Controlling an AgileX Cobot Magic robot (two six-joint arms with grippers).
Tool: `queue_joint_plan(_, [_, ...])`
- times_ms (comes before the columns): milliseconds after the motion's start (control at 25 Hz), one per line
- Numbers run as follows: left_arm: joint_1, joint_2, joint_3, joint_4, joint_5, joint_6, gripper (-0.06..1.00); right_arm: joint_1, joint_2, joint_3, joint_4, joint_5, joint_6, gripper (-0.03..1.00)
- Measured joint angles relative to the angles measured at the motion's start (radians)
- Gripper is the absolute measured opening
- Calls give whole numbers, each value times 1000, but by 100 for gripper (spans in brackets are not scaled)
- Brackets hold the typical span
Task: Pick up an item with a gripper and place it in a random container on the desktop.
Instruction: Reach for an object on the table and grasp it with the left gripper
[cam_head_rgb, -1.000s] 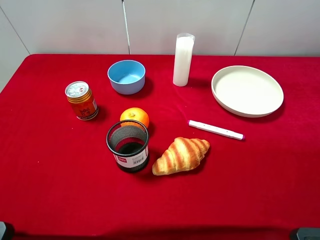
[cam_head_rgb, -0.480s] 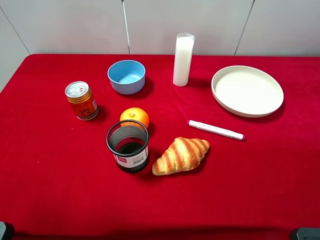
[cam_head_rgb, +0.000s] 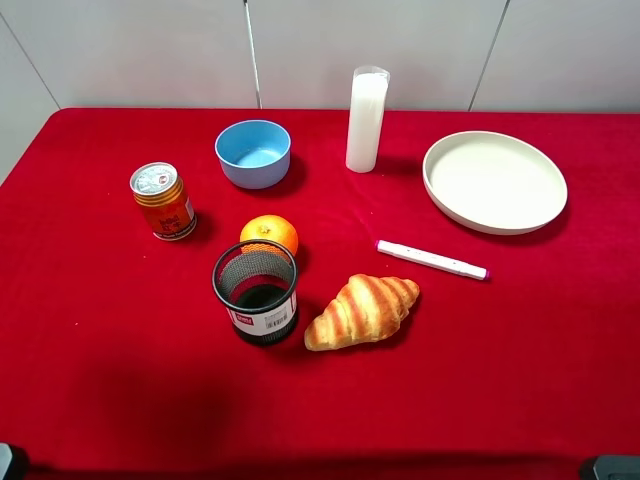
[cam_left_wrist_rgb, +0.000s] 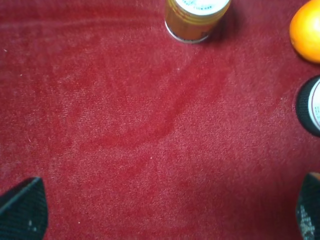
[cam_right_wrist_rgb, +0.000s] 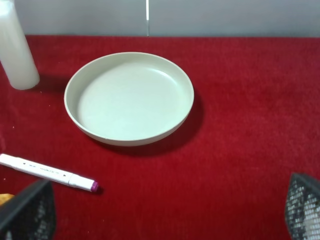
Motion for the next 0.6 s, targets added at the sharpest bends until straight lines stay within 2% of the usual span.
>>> queue_joint_plan(480, [-2, 284, -70, -14, -15, 32, 99, 0, 0, 0, 0, 0, 0, 69])
queue_joint_plan(600, [-36, 336, -95, -2, -26, 32, 99, 0, 0, 0, 0, 0, 0, 69])
